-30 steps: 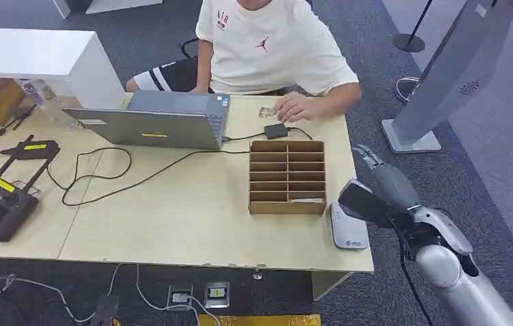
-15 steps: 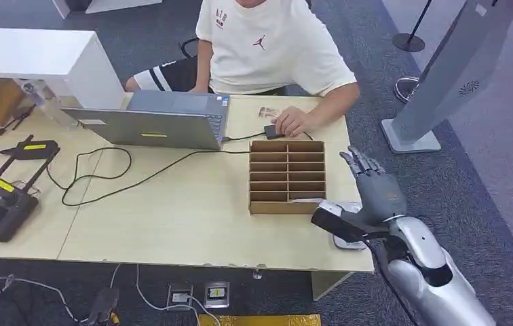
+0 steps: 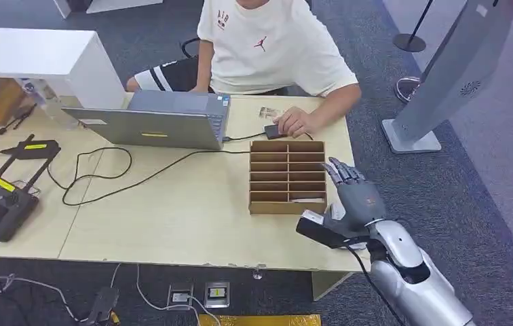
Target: Pass the card to the sensor for recognition and then transmit it.
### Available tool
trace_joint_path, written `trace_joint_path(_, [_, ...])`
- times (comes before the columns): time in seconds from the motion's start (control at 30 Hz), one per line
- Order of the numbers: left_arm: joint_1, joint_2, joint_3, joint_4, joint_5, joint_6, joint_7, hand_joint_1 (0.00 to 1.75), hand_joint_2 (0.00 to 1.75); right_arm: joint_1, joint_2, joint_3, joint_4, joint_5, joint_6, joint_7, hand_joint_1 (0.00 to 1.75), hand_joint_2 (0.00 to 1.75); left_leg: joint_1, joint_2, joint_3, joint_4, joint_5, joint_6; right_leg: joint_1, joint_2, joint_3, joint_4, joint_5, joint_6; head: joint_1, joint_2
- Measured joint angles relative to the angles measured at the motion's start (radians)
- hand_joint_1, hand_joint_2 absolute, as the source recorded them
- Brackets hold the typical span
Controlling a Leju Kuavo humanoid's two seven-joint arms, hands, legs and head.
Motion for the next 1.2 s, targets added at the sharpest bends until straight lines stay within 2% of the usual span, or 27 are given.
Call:
trace_joint_path(0.53, [-0.003, 0.015, -0.020, 0.000, 0.000, -0.014, 0.001, 0.00, 1.75, -0.027, 0.042, 0.021, 0.063, -0.040, 0.035, -0.018, 0.00, 1.75, 0.000, 0.000, 0.000, 0.000, 0.000, 0.000, 0.000, 0.000, 0.000, 0.000, 0.000, 0.000, 0.000, 0.000])
trace_joint_path(1.03, [-0.003, 0.017, -0.029, 0.000, 0.006, -0.021, 0.004, 0.00, 1.75, -0.033, 0.054, 0.031, 0.090, -0.059, 0.064, -0.030, 0.00, 1.75, 0.000, 0.000, 0.000, 0.000, 0.000, 0.000, 0.000, 0.000, 0.000, 0.000, 0.000, 0.000, 0.000, 0.000])
trace_joint_path(1.07, [-0.003, 0.017, -0.029, 0.000, 0.006, -0.021, 0.004, 0.00, 1.75, -0.033, 0.055, 0.031, 0.089, -0.060, 0.068, -0.030, 0.30, 1.75, 0.000, 0.000, 0.000, 0.000, 0.000, 0.000, 0.000, 0.000, 0.000, 0.000, 0.000, 0.000, 0.000, 0.000])
trace_joint_path(1.1, [-0.004, 0.017, -0.029, 0.000, 0.006, -0.021, 0.004, 0.00, 1.75, -0.033, 0.055, 0.031, 0.090, -0.060, 0.071, -0.031, 1.61, 1.75, 0.000, 0.000, 0.000, 0.000, 0.000, 0.000, 0.000, 0.000, 0.000, 0.000, 0.000, 0.000, 0.000, 0.000])
trace_joint_path(1.13, [-0.004, 0.017, -0.029, 0.000, 0.006, -0.021, 0.004, 0.00, 1.75, -0.034, 0.055, 0.031, 0.090, -0.061, 0.073, -0.031, 1.75, 1.75, 0.000, 0.000, 0.000, 0.000, 0.000, 0.000, 0.000, 0.000, 0.000, 0.000, 0.000, 0.000, 0.000, 0.000])
trace_joint_path(1.2, [-0.005, 0.017, -0.031, 0.000, 0.006, -0.020, 0.004, 0.00, 1.75, -0.034, 0.056, 0.031, 0.090, -0.068, 0.079, -0.030, 1.75, 1.75, 0.000, 0.000, 0.000, 0.000, 0.000, 0.000, 0.000, 0.000, 0.000, 0.000, 0.000, 0.000, 0.000, 0.000])
